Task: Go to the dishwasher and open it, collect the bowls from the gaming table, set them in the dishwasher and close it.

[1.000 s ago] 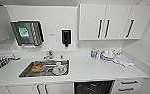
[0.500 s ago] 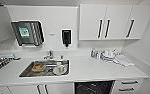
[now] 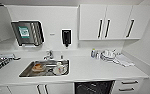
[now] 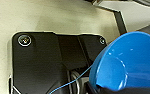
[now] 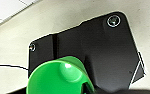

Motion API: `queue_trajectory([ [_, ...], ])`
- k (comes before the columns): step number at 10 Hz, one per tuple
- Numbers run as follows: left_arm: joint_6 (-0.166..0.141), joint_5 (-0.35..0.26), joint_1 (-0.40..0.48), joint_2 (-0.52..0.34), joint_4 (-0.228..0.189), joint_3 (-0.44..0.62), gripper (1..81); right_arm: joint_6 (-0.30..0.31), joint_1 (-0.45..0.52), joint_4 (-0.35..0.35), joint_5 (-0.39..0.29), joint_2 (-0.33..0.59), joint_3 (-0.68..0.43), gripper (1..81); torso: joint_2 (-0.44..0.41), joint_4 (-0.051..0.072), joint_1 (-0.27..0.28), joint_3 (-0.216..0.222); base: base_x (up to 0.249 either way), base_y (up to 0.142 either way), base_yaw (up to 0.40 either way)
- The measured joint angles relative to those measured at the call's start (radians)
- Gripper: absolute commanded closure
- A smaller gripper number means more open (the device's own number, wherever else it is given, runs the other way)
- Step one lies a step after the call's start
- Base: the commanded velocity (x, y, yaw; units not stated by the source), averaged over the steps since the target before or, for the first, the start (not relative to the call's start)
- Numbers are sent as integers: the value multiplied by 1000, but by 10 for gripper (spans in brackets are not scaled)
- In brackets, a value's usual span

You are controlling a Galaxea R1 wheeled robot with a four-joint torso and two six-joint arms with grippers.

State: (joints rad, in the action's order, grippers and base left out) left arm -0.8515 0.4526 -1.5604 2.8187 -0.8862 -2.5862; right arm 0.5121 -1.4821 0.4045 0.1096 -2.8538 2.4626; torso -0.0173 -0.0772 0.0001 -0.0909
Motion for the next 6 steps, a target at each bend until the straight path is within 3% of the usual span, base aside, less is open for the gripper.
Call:
queue_trajectory([
  [3, -19, -7, 11, -82, 0, 134, 811, 1, 3, 0, -1, 10, -17, 811, 0, 0, 0, 0, 0, 0, 0],
  [4, -40, -10, 18, -113, 6, 184, 811, 1, 4, -1, 0, 11, -21, 811, 0, 0, 0, 0, 0, 0, 0],
  [6, -42, -40, 34, -165, 7, 287, 811, 1, 7, -1, -1, 12, -24, 811, 0, 0, 0, 0, 0, 0, 0],
])
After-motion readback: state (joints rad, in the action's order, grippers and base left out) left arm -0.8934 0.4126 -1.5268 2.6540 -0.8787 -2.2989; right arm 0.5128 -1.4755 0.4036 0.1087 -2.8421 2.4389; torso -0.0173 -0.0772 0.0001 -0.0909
